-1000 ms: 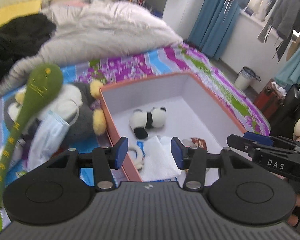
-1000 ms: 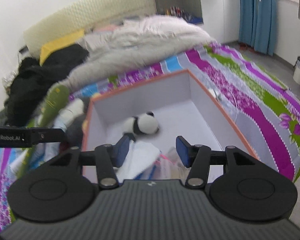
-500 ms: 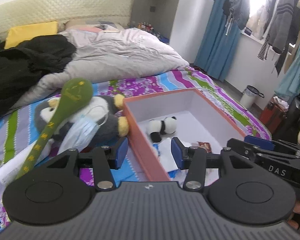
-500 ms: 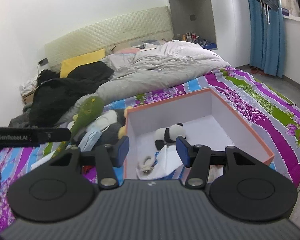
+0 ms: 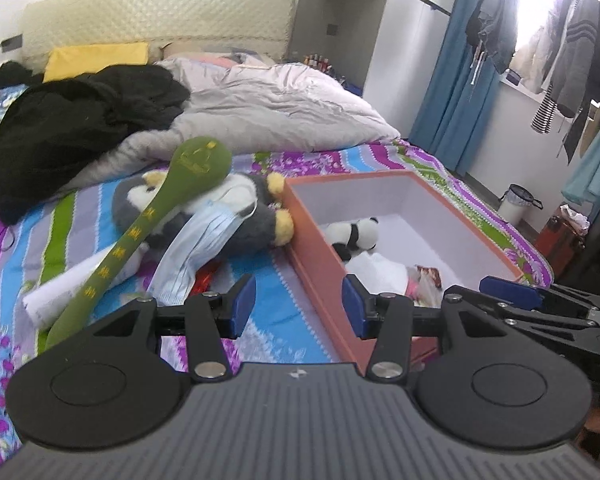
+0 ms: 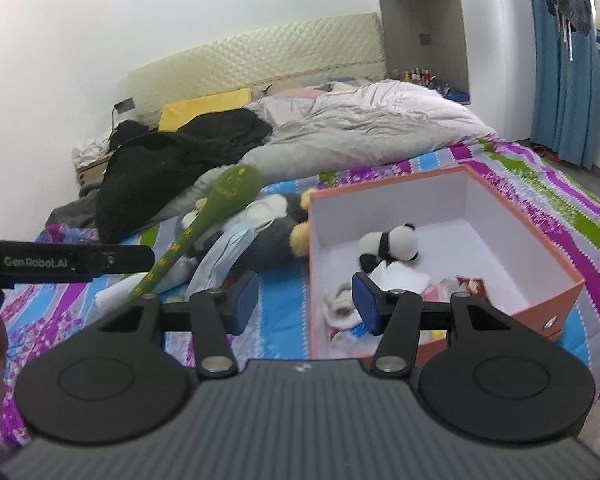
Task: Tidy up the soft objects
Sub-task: 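Move both open tools back toward the pile beside the box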
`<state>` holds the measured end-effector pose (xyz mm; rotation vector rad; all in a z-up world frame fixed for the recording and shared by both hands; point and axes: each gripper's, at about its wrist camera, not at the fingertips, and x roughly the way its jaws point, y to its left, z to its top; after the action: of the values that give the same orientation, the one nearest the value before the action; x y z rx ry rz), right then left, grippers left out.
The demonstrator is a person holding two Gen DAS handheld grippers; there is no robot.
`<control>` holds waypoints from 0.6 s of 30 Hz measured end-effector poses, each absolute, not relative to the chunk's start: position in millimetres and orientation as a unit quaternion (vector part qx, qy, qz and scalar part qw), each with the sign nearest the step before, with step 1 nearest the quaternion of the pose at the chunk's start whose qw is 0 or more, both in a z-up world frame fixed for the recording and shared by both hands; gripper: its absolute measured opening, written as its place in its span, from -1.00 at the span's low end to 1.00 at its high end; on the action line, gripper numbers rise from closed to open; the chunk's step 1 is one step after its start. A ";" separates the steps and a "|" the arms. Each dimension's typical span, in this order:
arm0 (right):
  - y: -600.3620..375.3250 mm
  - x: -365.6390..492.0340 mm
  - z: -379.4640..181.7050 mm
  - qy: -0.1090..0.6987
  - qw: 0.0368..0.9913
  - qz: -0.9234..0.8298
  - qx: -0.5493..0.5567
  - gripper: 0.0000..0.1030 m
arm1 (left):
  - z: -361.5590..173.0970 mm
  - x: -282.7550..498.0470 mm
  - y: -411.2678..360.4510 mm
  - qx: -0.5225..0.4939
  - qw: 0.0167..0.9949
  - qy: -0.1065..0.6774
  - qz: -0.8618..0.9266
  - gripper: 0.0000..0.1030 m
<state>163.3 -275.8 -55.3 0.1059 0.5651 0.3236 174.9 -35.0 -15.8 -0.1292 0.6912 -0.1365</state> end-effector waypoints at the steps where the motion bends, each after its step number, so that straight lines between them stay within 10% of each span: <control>1: -273.0 160.1 -57.4 0.280 0.945 0.161 0.052 0.06 | -18.1 169.5 -32.0 -0.065 0.936 0.339 -0.062 0.04; 18: -230.6 127.3 -99.1 0.334 0.918 0.202 0.072 0.06 | -52.2 101.3 8.8 -0.109 0.929 0.355 0.000 0.14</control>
<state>127.3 -230.6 -99.1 0.1485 0.6873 0.4153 101.3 8.8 -52.2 -0.2237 0.7271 -0.0005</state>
